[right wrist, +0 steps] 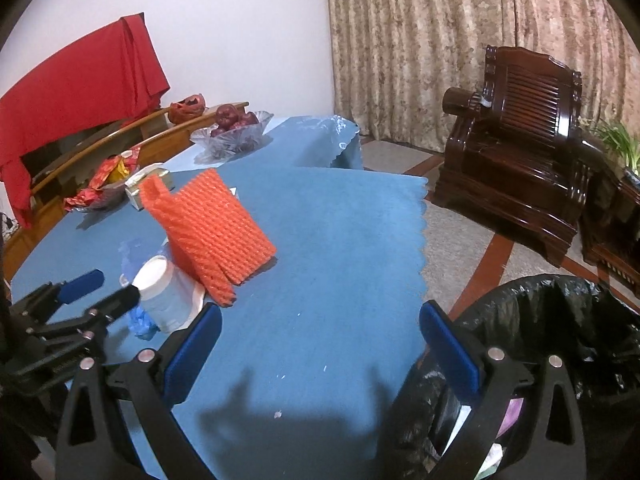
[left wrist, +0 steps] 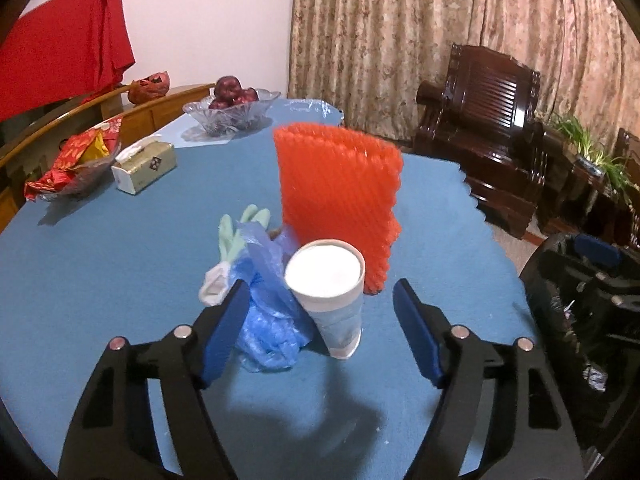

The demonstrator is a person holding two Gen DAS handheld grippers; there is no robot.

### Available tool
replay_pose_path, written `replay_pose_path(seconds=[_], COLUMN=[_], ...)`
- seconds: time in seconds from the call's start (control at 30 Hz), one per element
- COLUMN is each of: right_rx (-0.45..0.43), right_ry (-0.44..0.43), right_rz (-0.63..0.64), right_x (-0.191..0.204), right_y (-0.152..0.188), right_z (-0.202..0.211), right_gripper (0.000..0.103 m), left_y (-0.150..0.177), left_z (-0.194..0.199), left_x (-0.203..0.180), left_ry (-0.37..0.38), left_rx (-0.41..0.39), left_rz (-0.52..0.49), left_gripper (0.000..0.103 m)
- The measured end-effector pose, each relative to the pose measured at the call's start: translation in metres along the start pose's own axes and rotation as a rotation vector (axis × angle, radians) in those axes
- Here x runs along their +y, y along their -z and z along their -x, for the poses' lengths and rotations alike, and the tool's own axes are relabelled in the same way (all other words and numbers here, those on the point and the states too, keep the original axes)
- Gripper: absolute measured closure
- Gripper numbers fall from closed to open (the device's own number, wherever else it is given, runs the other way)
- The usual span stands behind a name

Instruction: Collect trash

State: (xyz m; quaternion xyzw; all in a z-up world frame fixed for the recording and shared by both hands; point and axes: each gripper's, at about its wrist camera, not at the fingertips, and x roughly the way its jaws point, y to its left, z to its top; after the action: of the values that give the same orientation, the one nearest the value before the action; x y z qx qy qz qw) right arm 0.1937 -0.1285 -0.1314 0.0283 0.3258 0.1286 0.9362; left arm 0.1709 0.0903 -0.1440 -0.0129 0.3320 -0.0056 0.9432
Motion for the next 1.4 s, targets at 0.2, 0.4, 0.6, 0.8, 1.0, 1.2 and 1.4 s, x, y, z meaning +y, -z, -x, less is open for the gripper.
replay_pose_path(seconds=[0.2, 0.4, 0.6, 0.8, 1.0, 1.2, 1.4], right_rx=[0.011, 0.019, 0.027, 0.030, 0.032, 0.039, 0.055], right_ry=[-0.002, 0.005, 0.010, 0.001, -0.017, -0.039, -0.047], right_rz=[0.010, 0.007, 0.004, 0.009, 0.019, 0.051, 0.053], right_x=[-0.001, -0.004, -0.007, -0.003, 0.007, 0.022, 0.030], right_y=[-0.002, -0.003, -0.001, 0.000, 0.001, 0.002, 0.010], right_z=[-0.011, -0.019, -0.021, -0.020, -0.019, -0.019, -0.019], right_gripper=[0.006, 0.006, 0.006, 0.006, 0.006, 0.006, 0.006], left_y=[0.003, 0.004, 0.007, 0.011, 0.020, 0.032, 0.038], left_z=[-0.026, -0.048, -0.050, -0.027, 0.001, 0.005, 0.023], left_x=[-0.006, -0.009, -0.009, -0.007, -0.006, -0.003, 0.004], left_ry=[-0.012, -0.039, -0.025, -0.011, 0.028, 0.046, 0.075], left_rx=[0.023, 0.049, 0.062, 0.047, 0.053, 0.086, 0.067], left_rz=[-0.001, 0.010, 0.025, 0.034, 0.041, 0.032, 0.021], left_gripper=[0.042, 0.045, 0.068, 0.069, 0.068, 0.060, 0.040])
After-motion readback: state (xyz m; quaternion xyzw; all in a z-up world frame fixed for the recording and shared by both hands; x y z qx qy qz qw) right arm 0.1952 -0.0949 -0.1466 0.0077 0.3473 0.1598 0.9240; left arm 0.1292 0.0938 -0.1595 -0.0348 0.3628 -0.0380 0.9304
